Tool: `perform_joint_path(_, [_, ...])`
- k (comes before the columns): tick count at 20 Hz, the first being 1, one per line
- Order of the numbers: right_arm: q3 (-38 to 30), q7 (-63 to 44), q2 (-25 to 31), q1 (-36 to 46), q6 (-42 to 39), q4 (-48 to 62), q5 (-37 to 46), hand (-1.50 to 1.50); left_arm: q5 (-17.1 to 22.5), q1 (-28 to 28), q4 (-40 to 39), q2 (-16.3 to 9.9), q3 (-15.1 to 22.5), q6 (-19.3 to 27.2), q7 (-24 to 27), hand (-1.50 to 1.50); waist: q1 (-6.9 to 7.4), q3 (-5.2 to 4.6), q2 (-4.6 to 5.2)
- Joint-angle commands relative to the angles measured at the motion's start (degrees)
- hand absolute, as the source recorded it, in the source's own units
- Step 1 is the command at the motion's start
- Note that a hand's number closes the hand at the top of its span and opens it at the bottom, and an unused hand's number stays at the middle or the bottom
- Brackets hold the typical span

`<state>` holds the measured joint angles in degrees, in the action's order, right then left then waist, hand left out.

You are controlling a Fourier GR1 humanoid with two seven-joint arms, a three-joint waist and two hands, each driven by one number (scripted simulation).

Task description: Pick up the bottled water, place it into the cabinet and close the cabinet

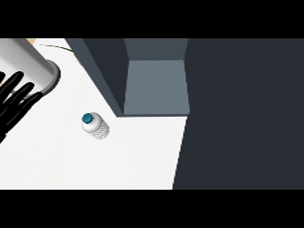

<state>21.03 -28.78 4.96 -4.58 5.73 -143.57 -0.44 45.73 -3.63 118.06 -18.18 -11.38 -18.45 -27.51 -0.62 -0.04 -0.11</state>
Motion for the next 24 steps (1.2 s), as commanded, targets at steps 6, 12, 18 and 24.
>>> perform_joint_path(6, [2.4, -3.5, 1.5, -1.4, 1.2, -9.2, 3.7, -1.5, -9.3, -3.4, -15.0, 2.2, 0.8, -5.7, 7.5, -1.5, -0.32, -0.04, 0.08])
perform_joint_path(12, [3.2, -7.8, 1.6, 3.2, 3.6, -9.4, 5.5, -1.5, -17.0, -7.0, -24.2, 3.3, 2.5, -6.8, 12.8, -1.5, -0.08, -0.05, 0.07])
perform_joint_path(18, [2.9, -5.9, 2.7, 1.5, 3.3, -10.0, 3.4, -1.5, -27.6, -7.3, -37.5, 6.1, 4.5, -10.2, 25.8, -1.5, -0.58, -0.07, 0.13])
perform_joint_path(24, [0.9, -2.8, 4.3, -0.8, 2.6, -9.5, 1.0, -1.5, -32.6, -9.1, -49.5, 4.3, 3.2, -13.5, 36.8, -1.5, -0.51, -0.01, 0.17])
